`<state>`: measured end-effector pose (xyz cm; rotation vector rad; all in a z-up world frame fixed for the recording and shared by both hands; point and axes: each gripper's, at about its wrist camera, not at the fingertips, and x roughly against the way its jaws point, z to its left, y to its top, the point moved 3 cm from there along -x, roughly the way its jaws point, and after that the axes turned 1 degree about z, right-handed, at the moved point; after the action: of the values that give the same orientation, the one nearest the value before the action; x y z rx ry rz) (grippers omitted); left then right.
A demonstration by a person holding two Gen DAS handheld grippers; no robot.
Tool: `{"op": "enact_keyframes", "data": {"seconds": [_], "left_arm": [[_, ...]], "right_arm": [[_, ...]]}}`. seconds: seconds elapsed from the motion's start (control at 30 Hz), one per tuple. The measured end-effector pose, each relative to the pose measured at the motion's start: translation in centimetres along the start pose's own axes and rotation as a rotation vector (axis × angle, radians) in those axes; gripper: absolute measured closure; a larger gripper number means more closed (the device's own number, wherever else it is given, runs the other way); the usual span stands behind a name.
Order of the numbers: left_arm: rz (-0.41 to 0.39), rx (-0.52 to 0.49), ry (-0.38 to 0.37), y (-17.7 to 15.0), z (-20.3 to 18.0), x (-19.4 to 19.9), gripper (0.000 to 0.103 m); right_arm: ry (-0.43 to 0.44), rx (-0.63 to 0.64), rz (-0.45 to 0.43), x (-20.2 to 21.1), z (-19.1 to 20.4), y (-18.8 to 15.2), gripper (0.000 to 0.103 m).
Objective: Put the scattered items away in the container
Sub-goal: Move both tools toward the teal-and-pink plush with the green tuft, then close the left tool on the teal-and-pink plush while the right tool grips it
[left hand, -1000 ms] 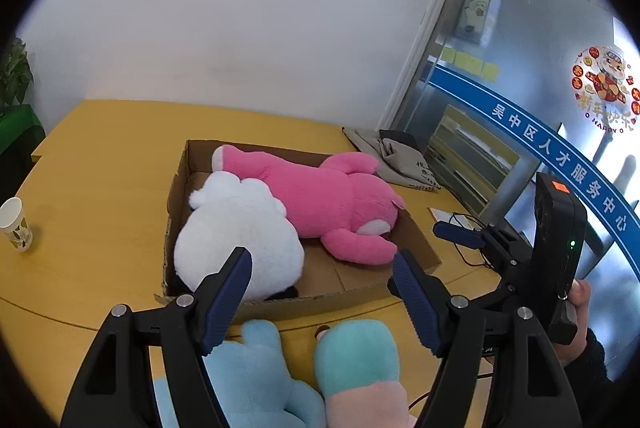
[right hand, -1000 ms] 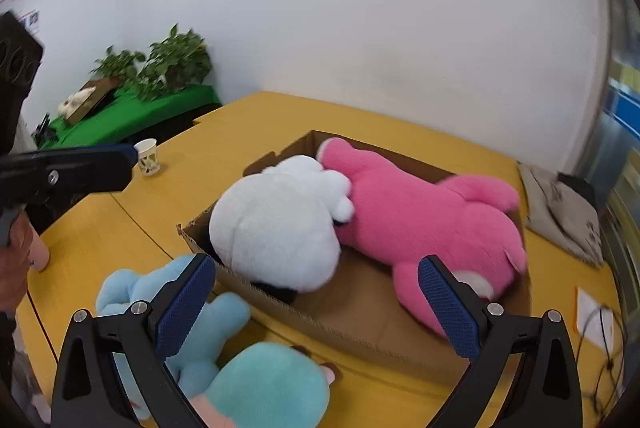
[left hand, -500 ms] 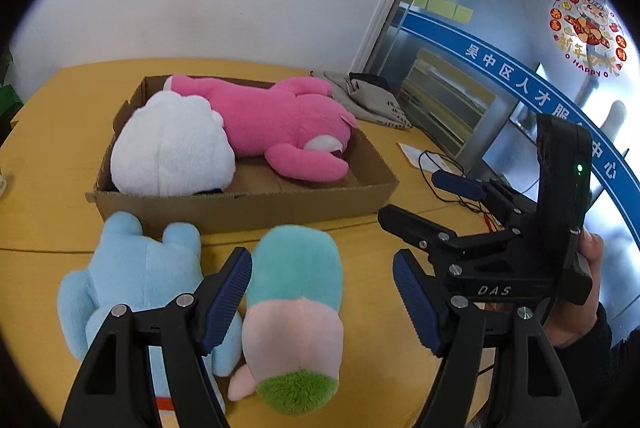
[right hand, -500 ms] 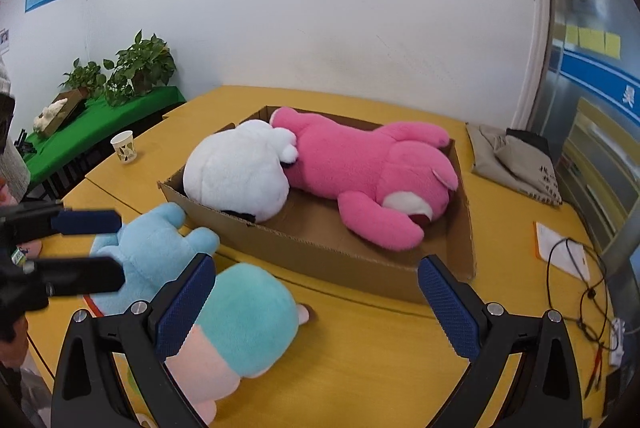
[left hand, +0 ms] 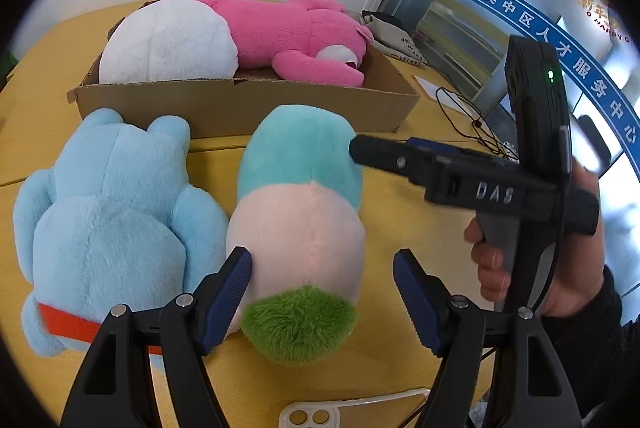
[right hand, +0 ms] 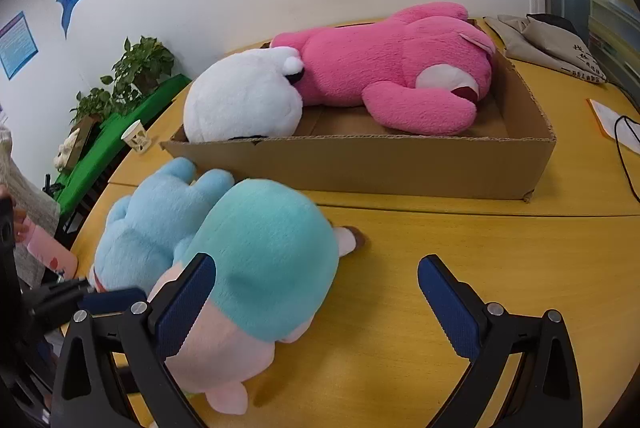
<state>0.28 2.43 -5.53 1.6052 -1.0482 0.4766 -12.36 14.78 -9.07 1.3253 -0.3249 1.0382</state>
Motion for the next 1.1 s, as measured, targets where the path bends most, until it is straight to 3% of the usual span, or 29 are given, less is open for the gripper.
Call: {"op": "enact_keyframes", "data": {"seconds": [0.43, 0.57, 0.6, 0.8, 0.93, 1.1], "left_arm": [[0.002, -0.028, 0.037, 0.3, -0.2, -0.5, 0.030], [0.016, -0.059, 0.105, -0.1, -0.4, -1.5, 0.029], [0.016, -0.068, 0.115, -0.3, -0.6, -1.7, 0.024], [0.049, -0.071, 0.136, -1.2, -0.6, -3.1, 0.023], [0.076, -0.022, 0.087, -1.5, 0.2, -3.8, 0.024], [0.069, 0.003, 0.057, -1.5, 0.6, -4.1, 0.030]], "right_arm": [[0.007, -0.014, -0.004, 0.3, -0.1, 0.4, 0.000], [0.040, 0.005, 0.044, -1.6, 0.8, 1.7, 0.000], [0.039, 0.000, 0.062, -2.3, 0.9, 2.0, 0.000], [0.088, -0.067, 0.102, -5.2, 2.1, 2.2, 0.001], [0.112, 0.007, 0.142, -6.0, 5.1, 1.0, 0.002], [0.056, 0.071, 0.142, -6.7, 5.9, 0.2, 0.007]]}}
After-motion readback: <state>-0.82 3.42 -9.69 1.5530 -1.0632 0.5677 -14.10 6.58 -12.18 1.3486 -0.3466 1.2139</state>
